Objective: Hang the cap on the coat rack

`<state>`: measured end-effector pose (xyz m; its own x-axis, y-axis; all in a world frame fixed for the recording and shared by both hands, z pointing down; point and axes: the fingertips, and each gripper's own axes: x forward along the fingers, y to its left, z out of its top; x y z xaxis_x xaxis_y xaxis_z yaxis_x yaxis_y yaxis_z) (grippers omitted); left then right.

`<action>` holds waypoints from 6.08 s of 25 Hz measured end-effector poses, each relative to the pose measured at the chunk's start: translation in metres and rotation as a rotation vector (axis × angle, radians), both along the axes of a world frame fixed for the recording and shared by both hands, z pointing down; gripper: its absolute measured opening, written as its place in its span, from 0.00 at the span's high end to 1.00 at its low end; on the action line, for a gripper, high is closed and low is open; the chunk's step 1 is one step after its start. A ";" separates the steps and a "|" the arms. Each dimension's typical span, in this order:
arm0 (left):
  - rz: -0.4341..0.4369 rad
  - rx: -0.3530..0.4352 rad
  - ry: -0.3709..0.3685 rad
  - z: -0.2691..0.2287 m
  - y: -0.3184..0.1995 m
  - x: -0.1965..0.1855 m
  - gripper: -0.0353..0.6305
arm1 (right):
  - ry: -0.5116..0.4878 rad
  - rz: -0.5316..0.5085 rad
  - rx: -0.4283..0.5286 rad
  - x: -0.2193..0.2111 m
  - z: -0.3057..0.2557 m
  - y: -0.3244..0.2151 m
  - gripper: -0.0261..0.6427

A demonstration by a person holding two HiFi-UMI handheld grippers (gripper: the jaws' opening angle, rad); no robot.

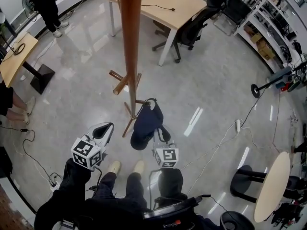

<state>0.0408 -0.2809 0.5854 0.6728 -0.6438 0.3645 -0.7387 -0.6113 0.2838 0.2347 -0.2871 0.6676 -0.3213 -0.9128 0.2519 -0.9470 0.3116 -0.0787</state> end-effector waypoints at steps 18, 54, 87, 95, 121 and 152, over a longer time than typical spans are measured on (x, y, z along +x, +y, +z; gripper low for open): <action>-0.008 -0.016 -0.008 0.005 0.005 -0.005 0.95 | 0.019 -0.037 -0.075 -0.016 0.042 -0.011 0.85; -0.029 -0.031 -0.014 0.012 0.013 -0.017 0.95 | 0.100 -0.017 -0.232 -0.023 0.102 0.002 0.78; 0.007 -0.014 -0.014 0.005 0.037 -0.006 0.95 | -0.008 0.041 -0.178 -0.016 0.084 0.030 0.50; 0.019 -0.023 -0.007 0.003 0.042 -0.005 0.95 | -0.022 0.065 -0.144 -0.012 0.059 0.036 0.53; 0.095 0.047 0.027 -0.032 0.049 -0.020 0.95 | -0.037 0.229 0.025 -0.013 -0.068 0.073 0.96; 0.241 0.176 0.106 -0.107 0.076 -0.022 0.95 | -0.057 0.350 0.181 -0.028 -0.189 0.155 0.96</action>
<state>0.0192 -0.2053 0.4788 0.8418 -0.5085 0.1811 -0.5388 -0.8117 0.2254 0.2070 -0.1318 0.4787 0.0087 -0.9976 0.0680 -0.9941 -0.0160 -0.1075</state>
